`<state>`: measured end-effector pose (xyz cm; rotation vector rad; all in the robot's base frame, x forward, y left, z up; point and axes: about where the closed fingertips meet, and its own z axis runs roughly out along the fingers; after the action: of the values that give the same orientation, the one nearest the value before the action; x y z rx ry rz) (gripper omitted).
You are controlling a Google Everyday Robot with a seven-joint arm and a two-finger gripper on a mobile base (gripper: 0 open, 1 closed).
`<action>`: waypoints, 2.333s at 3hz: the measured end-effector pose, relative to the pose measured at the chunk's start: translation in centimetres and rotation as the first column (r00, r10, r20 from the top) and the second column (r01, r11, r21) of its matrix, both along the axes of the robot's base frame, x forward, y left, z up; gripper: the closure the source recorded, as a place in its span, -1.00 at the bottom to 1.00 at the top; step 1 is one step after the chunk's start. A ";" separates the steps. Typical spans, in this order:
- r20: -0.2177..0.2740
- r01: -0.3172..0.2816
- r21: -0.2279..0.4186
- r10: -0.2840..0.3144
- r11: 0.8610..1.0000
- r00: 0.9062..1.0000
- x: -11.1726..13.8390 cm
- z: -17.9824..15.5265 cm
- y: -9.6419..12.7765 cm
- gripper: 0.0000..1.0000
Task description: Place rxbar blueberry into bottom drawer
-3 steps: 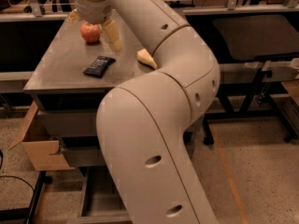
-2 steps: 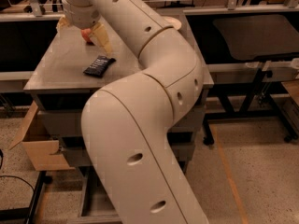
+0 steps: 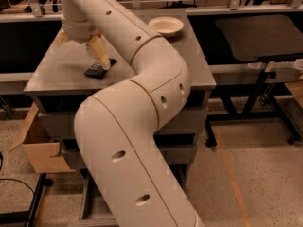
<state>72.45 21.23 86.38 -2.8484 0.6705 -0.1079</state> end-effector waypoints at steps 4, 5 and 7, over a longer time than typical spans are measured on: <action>-0.087 0.030 -0.019 -0.032 0.999 0.996 1.0 -4.8 -1.3 -0.65; -0.089 0.032 -0.021 -0.034 0.999 0.995 1.0 -4.8 -1.4 -0.46; -0.090 0.035 -0.021 -0.036 0.999 0.995 1.0 -4.6 -1.5 -0.43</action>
Offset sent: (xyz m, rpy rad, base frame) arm -0.0152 -0.0378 -0.0303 -0.1365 0.2242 -0.0063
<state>73.42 19.69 81.74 -2.8748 0.7420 0.0089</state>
